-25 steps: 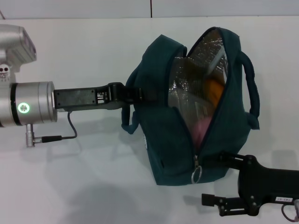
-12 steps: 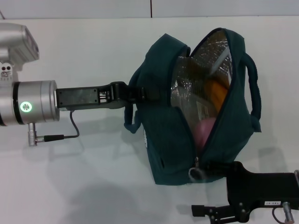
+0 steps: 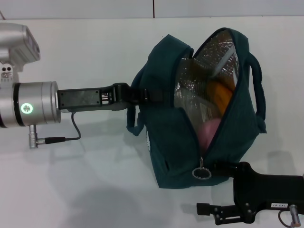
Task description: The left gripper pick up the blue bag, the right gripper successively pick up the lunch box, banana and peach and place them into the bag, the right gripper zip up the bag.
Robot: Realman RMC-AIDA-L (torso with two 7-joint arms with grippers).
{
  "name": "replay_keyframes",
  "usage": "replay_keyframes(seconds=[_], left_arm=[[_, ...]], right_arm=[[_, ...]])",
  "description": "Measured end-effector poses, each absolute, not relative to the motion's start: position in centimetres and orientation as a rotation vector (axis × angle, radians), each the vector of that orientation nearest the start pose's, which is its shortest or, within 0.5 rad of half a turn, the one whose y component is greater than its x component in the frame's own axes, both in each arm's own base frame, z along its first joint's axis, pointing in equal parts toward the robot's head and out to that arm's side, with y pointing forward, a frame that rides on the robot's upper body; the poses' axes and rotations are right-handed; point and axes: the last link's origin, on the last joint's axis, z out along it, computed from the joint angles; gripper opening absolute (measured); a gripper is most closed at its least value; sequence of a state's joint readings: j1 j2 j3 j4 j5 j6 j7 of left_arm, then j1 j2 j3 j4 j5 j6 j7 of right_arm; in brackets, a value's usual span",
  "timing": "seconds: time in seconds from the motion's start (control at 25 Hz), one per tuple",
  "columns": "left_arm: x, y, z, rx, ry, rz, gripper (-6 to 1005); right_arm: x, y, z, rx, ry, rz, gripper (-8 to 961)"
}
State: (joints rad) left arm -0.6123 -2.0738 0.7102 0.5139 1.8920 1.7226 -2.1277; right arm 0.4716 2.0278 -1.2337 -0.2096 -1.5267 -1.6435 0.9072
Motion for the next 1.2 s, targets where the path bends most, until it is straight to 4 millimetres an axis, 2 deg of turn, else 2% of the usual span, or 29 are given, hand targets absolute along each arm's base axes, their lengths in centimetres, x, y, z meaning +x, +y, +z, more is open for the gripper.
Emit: replay_keyframes(seconds=[0.28, 0.56, 1.2], left_arm=[[-22.04, 32.12, -1.38, -2.645, -1.753, -1.071, 87], [-22.00, 32.17, -1.36, -2.647, -1.751, -1.069, 88], [-21.95, 32.25, -1.34, -2.654, -1.747, -1.059, 89]], right_arm=[[27.41, 24.04, -6.41, -2.905, 0.493, 0.999, 842], [27.72, 24.22, -6.31, -2.874, 0.525, 0.989, 655], [27.78, 24.53, -6.35, -2.855, 0.531, 0.979, 48]])
